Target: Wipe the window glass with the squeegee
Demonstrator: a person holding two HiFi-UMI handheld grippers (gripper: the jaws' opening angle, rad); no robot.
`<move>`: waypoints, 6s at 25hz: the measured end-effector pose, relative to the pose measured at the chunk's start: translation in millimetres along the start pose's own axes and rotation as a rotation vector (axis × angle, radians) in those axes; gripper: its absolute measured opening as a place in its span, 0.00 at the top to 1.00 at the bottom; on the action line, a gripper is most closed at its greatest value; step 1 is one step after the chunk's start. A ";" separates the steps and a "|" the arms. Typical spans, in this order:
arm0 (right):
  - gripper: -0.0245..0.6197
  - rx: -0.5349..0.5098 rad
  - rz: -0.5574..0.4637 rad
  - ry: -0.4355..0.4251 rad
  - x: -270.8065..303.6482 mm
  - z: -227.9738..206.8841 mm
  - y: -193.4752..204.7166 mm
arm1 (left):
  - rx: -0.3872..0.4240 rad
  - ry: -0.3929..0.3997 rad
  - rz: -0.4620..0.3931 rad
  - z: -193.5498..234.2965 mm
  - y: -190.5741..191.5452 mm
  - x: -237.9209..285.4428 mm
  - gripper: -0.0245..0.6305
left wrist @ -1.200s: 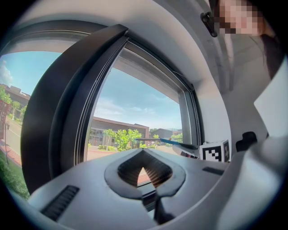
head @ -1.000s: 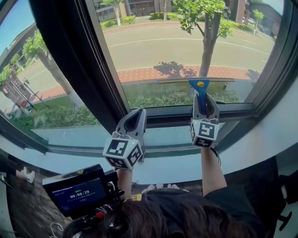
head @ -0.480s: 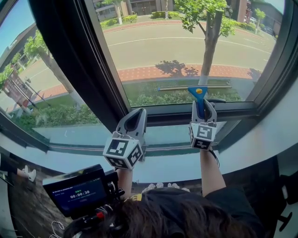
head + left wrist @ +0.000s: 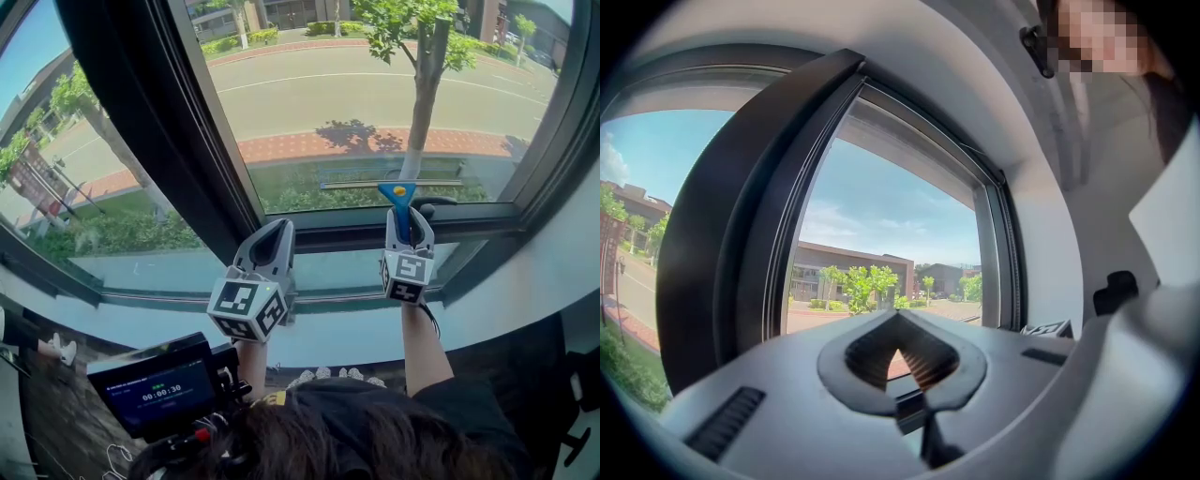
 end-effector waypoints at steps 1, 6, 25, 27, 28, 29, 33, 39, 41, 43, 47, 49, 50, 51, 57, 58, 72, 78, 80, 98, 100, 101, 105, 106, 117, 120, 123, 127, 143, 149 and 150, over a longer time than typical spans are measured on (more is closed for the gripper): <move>0.74 0.001 0.007 -0.001 0.1 0.7 2.5 | 0.000 0.001 -0.001 0.4 0.5 -0.2 0.96; 0.74 0.004 0.027 -0.003 -0.2 1.9 10.0 | -0.014 -0.003 0.006 0.6 2.0 -1.3 0.96; 0.74 0.022 0.061 -0.010 -4.4 5.6 21.4 | -0.026 0.008 0.016 -1.6 4.9 -3.0 0.96; 0.74 0.022 0.060 -0.010 -4.9 5.6 20.8 | -0.027 0.003 0.012 -1.8 4.1 -2.9 0.96; 0.74 0.023 0.061 -0.011 -5.0 4.9 20.1 | -0.027 0.001 0.012 -2.4 3.6 -2.5 0.96; 0.74 0.024 0.062 -0.011 -5.1 4.3 19.4 | -0.027 0.000 0.013 -3.1 3.3 -2.1 0.96; 0.74 0.020 0.060 -0.009 -4.9 6.1 18.8 | -0.020 -0.001 0.019 -1.8 3.3 -2.3 0.96; 0.74 0.024 0.039 -0.015 -4.6 10.5 13.2 | -0.016 -0.027 0.023 3.2 1.4 -3.1 0.96; 0.74 0.029 0.026 -0.022 -6.4 13.7 12.0 | -0.014 -0.042 0.025 7.9 3.9 -5.7 0.96; 0.74 0.020 0.010 -0.027 -7.3 18.5 7.6 | -0.017 -0.060 0.021 14.3 6.0 -8.8 0.96; 0.74 -0.021 -0.007 -0.047 -14.4 15.7 4.4 | -0.015 -0.086 0.013 5.4 10.9 -9.8 0.96; 0.74 -0.026 -0.010 -0.047 -20.1 0.2 6.2 | -0.004 -0.096 0.017 -13.4 15.4 -5.4 0.96; 0.74 -0.024 -0.013 -0.049 -20.9 -4.3 4.8 | 0.002 -0.100 0.019 -18.9 16.8 -3.8 0.96; 0.74 -0.019 -0.018 -0.054 -20.7 -5.1 1.8 | 0.008 -0.102 0.020 -20.8 17.6 -3.2 0.96; 0.74 0.013 -0.035 -0.091 -19.7 10.6 -30.7 | -0.009 -0.108 0.015 -14.4 21.6 -4.5 0.96; 0.74 0.014 -0.042 -0.088 -20.1 14.9 -38.6 | -0.013 -0.100 0.010 -11.6 20.7 -5.3 0.96; 0.74 0.024 -0.184 -0.083 -14.0 84.8 -150.2 | -0.011 0.126 0.007 50.3 23.0 -29.3 0.96; 0.74 0.014 -0.313 -0.004 -12.0 93.3 -255.5 | -0.018 0.181 0.004 60.5 16.6 -36.7 0.96; 0.74 -0.005 -0.363 0.025 -9.4 92.8 -289.9 | -0.033 0.179 0.003 62.1 20.0 -36.7 0.96; 0.74 -0.080 -0.629 0.110 31.6 90.3 -516.5 | -0.025 0.148 -0.057 64.5 -4.1 -22.2 0.96; 0.74 -0.080 -0.633 0.095 35.8 92.1 -521.2 | -0.023 0.139 -0.062 66.6 -5.6 -21.7 0.96; 0.74 -0.075 -0.631 0.085 38.6 92.7 -521.9 | -0.023 0.136 -0.064 67.6 -6.4 -21.4 0.96; 0.74 -0.067 -0.620 0.085 47.4 91.7 -516.5 | -0.024 0.127 -0.066 69.1 -7.9 -21.2 0.96; 0.74 -0.072 -0.619 0.092 48.0 90.9 -514.8 | -0.024 0.126 -0.065 69.3 -7.5 -21.4 0.96; 0.74 -0.087 -0.599 0.093 49.3 92.5 -501.4 | -0.023 0.130 -0.066 65.5 -11.9 -22.4 0.96; 0.74 -0.092 -0.599 0.081 50.1 93.6 -496.6 | -0.026 0.130 -0.065 65.1 -12.4 -22.8 0.96; 0.74 -0.096 -0.602 0.066 51.4 95.4 -490.0 | -0.027 0.127 -0.064 65.9 -12.3 -23.4 0.96; 0.74 -0.100 -0.593 0.061 52.8 95.2 -480.0 | -0.014 0.151 -0.067 63.3 -18.2 -23.7 0.96; 0.74 -0.100 -0.575 0.063 53.1 101.6 -421.7 | -0.019 0.132 -0.057 66.9 -14.1 -24.5 0.96; 0.74 -0.113 -0.557 0.060 50.5 107.0 -396.4 | 0.020 0.121 -0.068 72.2 -21.2 -17.5 0.96; 0.74 -0.116 -0.557 0.058 49.8 108.0 -393.7 | 0.029 0.123 -0.071 72.5 -23.8 -16.2 0.96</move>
Point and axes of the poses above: the fingertips, and each gripper's own axes: x forward along the fingers, z to its left, y out of its underside, the point moved 8 cm from there along -x, backward along the fingers, and after that the axes turned 4 degrees about -y, right-handed, at the moved point
